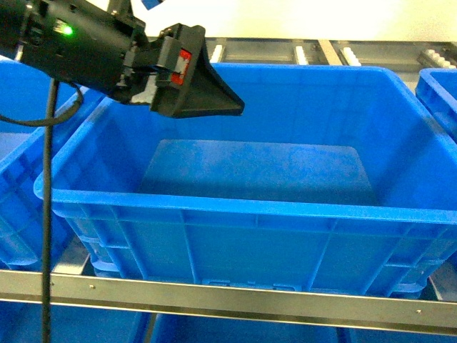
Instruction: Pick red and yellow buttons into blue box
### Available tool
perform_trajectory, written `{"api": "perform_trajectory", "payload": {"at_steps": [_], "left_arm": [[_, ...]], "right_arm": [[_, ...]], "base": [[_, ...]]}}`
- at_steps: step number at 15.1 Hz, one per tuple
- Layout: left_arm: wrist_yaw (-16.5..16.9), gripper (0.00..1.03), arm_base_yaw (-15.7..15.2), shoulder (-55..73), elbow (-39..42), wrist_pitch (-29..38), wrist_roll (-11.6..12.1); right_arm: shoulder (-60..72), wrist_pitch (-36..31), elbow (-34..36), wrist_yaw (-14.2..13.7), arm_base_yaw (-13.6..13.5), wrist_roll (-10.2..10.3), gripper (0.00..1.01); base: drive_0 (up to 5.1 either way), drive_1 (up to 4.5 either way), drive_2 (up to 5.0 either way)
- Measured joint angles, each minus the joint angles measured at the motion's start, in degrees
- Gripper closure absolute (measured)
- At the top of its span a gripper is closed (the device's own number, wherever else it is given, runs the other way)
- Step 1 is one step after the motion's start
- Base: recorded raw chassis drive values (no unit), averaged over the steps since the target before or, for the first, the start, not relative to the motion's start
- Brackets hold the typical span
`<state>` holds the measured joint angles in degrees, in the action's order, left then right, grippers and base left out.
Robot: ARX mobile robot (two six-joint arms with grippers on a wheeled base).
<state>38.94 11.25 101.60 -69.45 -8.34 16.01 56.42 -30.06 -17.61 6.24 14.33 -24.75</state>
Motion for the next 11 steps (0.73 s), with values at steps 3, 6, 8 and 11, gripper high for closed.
{"api": "perform_trajectory", "payload": {"at_steps": [3, 6, 8, 11], "left_arm": [[-0.72, 0.05, -0.09, -16.33, 13.90, 8.00, 1.42], [-1.51, 0.05, -0.35, -37.11, 25.09, 11.61, 2.40], [-3.21, 0.05, -2.38, -47.78, 30.32, 11.06, 2.64], [-4.24, 0.05, -3.87, -58.75, 36.96, 9.42, 2.95]], "right_arm": [[0.00, 0.00, 0.00, 0.00, -0.02, 0.00, 0.03], [0.00, 0.02, 0.00, 0.00, -0.02, -0.02, 0.03], [0.00, 0.00, 0.00, 0.00, 0.00, -0.02, 0.03], [0.00, 0.00, 0.00, 0.00, 0.00, -0.02, 0.03]], "base": [[0.0, 0.00, 0.0], [0.0, 0.00, 0.0], [0.0, 0.00, 0.0], [0.0, 0.00, 0.0]]}}
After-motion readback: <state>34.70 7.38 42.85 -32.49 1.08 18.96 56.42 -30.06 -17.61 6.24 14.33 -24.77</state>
